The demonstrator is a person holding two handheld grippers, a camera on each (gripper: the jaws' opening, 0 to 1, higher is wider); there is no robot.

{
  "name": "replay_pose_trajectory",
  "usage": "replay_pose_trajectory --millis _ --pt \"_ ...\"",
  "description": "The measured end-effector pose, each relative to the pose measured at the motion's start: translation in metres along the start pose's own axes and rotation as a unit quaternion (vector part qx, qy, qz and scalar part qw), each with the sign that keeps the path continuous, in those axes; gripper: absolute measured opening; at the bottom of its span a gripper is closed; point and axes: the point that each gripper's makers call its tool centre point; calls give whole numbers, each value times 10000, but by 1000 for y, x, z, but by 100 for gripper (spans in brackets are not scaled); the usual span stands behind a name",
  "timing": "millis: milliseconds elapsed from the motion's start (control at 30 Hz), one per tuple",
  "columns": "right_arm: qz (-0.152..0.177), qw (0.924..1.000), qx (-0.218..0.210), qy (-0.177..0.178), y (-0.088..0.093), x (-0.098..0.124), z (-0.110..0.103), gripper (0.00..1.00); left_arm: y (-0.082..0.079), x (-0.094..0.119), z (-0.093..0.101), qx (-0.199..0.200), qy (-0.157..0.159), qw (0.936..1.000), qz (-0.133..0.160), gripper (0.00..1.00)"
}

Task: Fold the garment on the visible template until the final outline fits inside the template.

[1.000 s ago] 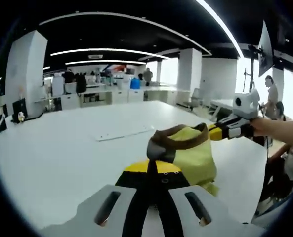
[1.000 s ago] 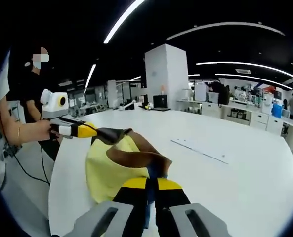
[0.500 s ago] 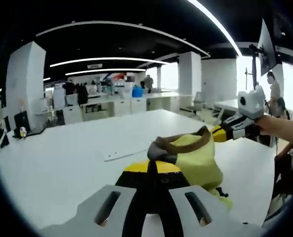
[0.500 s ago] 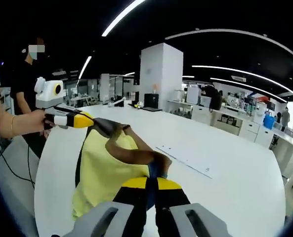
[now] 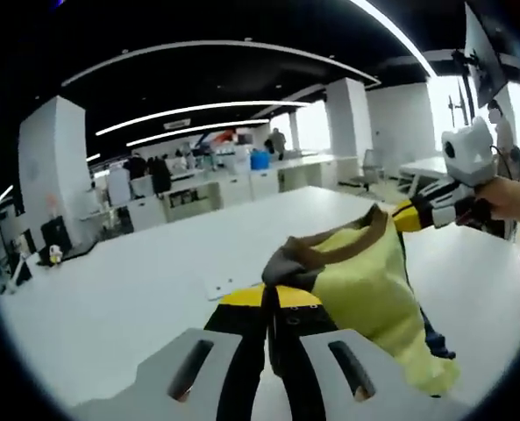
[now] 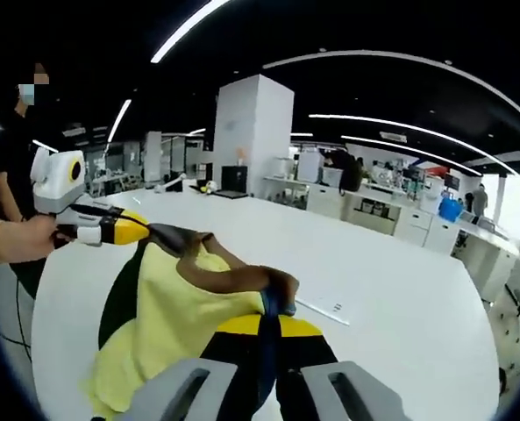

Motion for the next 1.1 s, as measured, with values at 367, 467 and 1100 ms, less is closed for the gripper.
replay_pose_trajectory --millis 367,467,1100 --pt "-305 9993 -184 142 25 -42 15 0 21 -41 -21 435 -96 9989 -176 0" --pt "-405 9987 -238 181 32 -52 17 0 27 -50 -24 498 -84 9985 -225 0" --pt "-1219 9913 -430 239 94 -117 24 0 83 -110 -52 739 -300 9924 -939 0"
Point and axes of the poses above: the point that each gripper's makers call its tool centre point, and the gripper's own axes: x roughly backward along the fingers, z roughly to its right, y roughly out of its underside, and after that the axes turned 15 degrees about x, right-handed
